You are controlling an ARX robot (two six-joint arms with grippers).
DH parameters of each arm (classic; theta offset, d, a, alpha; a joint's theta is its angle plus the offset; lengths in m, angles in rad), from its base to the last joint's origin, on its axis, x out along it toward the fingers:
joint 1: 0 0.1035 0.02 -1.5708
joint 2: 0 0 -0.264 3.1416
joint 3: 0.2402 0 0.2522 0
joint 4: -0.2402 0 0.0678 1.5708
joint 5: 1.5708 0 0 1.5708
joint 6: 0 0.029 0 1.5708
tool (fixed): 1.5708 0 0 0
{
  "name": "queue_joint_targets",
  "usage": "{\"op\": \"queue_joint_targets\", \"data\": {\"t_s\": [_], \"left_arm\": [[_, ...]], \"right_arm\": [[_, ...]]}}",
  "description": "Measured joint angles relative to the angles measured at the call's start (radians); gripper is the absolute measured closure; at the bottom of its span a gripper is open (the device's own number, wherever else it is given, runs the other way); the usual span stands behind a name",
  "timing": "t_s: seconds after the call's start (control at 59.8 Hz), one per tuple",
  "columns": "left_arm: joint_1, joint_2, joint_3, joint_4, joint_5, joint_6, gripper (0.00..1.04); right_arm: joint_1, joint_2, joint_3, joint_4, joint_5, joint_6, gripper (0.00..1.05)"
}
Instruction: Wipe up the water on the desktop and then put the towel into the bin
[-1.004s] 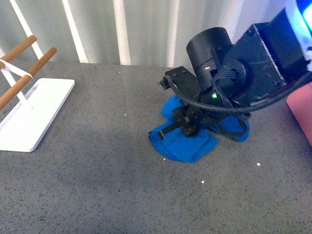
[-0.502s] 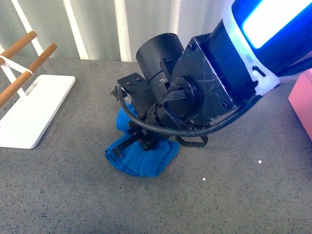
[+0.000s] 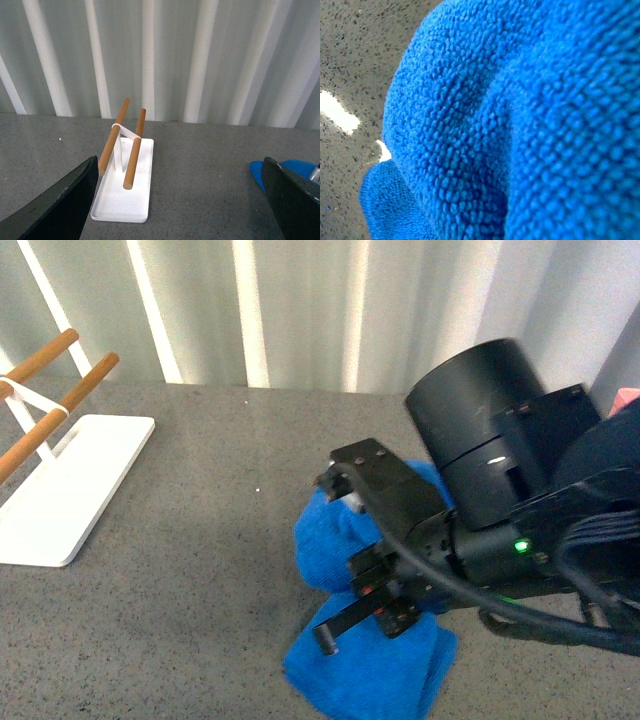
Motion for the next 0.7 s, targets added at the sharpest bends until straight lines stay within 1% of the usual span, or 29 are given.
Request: {"op": "queue_joint_targets", "data": {"t_s": [0.134,0.268,0.368,0.435,0.469,0.552,0.636,0.703], "left_arm": [[0.0,0.0,0.0,0.0,0.0,0.0,0.07],[0.0,0.0,0.0,0.0,0.0,0.0,0.07],[0.0,0.0,0.0,0.0,0.0,0.0,0.07],[0.0,0.0,0.0,0.0,0.0,0.0,0.07],[0.0,0.0,0.0,0.0,0.0,0.0,0.07],[0.0,0.0,0.0,0.0,0.0,0.0,0.07],[0.0,0.0,0.0,0.0,0.0,0.0,0.07],[0.0,0.0,0.0,0.0,0.0,0.0,0.07]], "right_arm": [[-0.053,-0.092,-0.003,-0.002,0.052,-0.088,1.0],[-0.087,-0.169,0.028,-0.021,0.062,-0.161,1.0],[-0.124,-0.246,0.105,-0.07,0.045,-0.193,1.0],[-0.149,-0.279,0.169,-0.105,0.064,-0.204,1.0],[-0.167,-0.295,0.204,-0.127,0.084,-0.206,1.0],[-0.219,-0.319,0.315,-0.205,0.181,-0.214,1.0],[-0.286,-0.325,0.42,-0.304,0.322,-0.214,1.0],[-0.332,-0.325,0.466,-0.372,0.412,-0.209,1.0]]}}
